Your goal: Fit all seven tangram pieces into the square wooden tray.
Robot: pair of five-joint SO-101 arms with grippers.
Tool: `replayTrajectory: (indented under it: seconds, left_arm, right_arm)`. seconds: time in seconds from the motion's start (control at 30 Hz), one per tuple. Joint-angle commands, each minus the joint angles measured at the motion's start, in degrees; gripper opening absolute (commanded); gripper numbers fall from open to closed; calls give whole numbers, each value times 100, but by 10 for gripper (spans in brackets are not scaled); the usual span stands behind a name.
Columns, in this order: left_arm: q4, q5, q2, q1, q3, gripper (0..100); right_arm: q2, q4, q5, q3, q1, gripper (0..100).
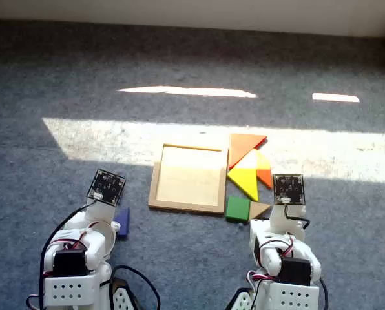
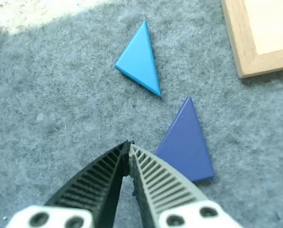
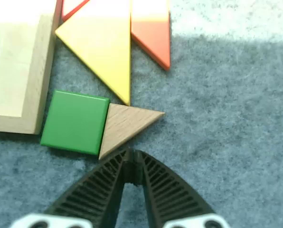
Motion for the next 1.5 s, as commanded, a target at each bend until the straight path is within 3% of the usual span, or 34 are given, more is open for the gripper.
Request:
replayTrajectory:
  seconds: [0.0,1.47]
  left_arm:
    - [26,-53,-163,-57,119,7]
    - [26,-53,-163,-57,119,7]
  right_arm:
    - [-75,48,53,699,57,19]
    - [-40,48,44,699,-207,19]
